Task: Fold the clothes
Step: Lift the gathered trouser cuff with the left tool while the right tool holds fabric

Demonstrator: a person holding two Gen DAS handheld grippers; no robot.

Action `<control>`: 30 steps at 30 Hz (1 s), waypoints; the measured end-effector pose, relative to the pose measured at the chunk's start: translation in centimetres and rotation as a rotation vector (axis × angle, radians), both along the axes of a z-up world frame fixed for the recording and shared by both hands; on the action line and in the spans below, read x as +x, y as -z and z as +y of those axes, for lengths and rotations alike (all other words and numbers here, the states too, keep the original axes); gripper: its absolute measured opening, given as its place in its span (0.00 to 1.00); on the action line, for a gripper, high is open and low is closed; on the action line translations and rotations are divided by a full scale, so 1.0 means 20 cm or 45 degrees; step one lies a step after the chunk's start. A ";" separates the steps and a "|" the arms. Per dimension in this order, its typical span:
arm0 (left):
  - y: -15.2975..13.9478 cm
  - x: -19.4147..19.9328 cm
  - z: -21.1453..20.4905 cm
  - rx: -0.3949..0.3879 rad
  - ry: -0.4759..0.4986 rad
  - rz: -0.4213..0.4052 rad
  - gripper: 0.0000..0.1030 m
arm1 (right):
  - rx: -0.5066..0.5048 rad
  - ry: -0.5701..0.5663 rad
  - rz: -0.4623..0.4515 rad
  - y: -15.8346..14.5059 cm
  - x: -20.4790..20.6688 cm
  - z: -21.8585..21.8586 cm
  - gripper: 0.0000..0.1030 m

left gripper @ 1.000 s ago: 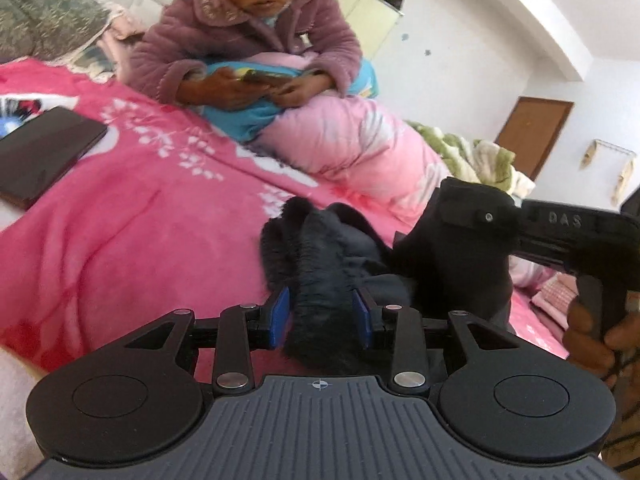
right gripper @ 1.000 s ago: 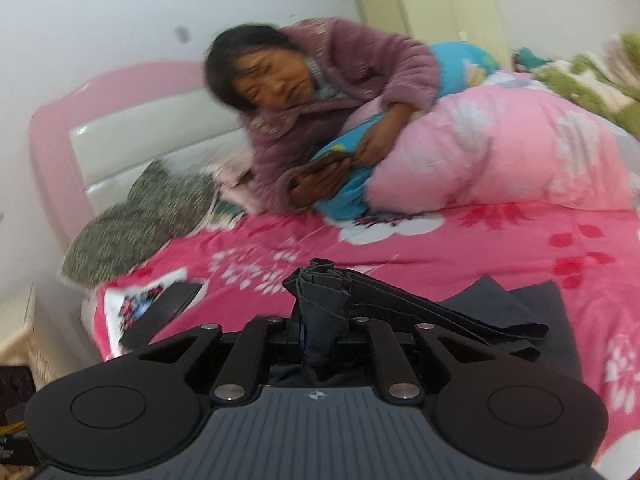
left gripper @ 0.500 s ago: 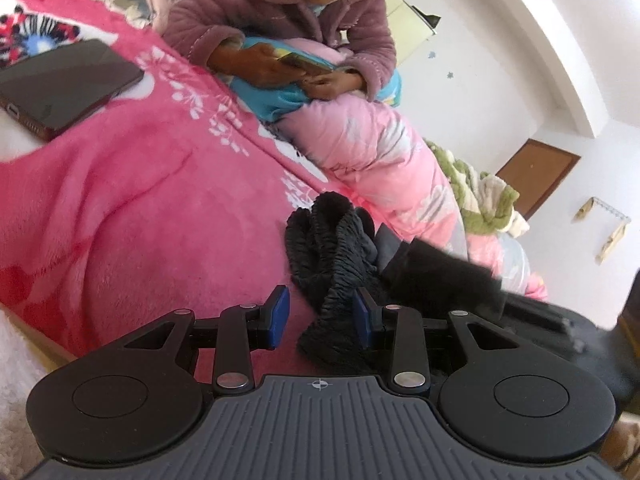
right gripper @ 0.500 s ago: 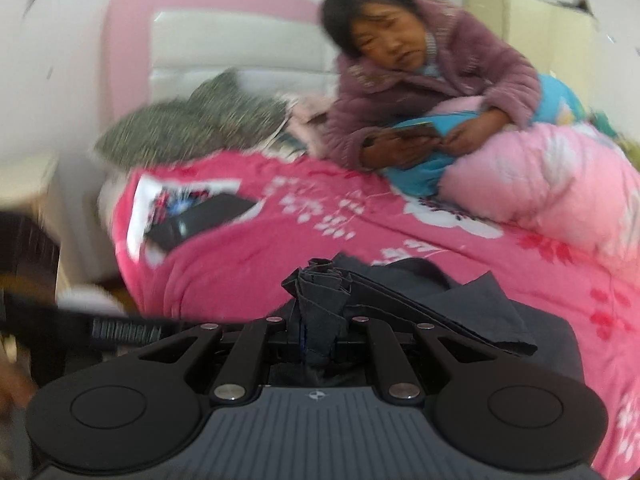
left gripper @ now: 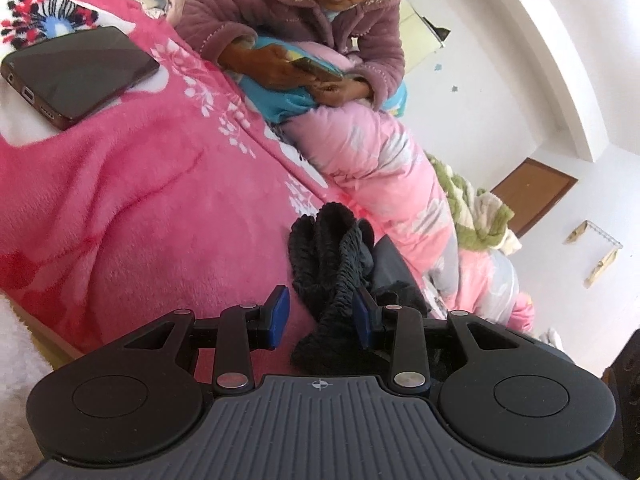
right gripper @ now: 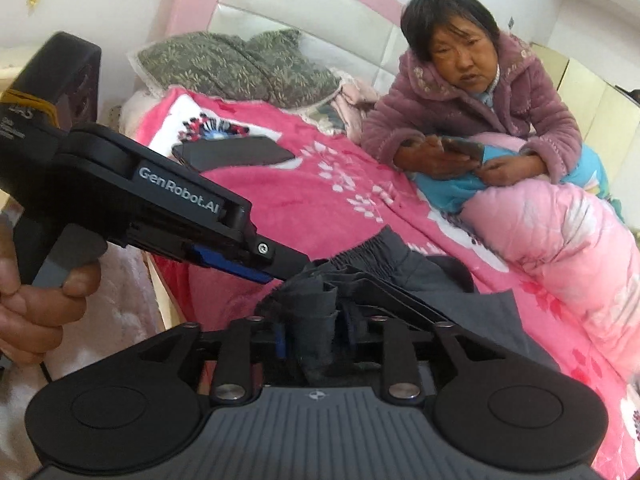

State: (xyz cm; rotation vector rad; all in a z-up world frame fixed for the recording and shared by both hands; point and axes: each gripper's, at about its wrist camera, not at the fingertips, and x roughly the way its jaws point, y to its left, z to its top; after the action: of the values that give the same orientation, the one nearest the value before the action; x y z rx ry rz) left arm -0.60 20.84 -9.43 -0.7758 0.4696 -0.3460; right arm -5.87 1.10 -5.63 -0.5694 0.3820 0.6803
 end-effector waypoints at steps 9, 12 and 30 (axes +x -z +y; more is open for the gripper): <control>-0.03 -0.06 0.05 -0.022 -0.033 -0.002 0.33 | 0.014 -0.023 -0.053 -0.06 -0.07 -0.08 0.51; -0.03 -0.08 0.06 -0.027 -0.043 0.006 0.33 | 0.001 -0.025 -0.055 -0.04 -0.09 -0.12 0.54; -0.07 -0.12 0.09 -0.039 -0.065 0.000 0.33 | 0.119 -0.002 -0.060 -0.06 -0.05 -0.09 0.07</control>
State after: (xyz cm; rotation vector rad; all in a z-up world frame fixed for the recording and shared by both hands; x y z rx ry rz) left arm -3.04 22.65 -7.93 -0.8164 0.4449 -0.3063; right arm -6.87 -0.61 -4.49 -0.4964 0.3041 0.6815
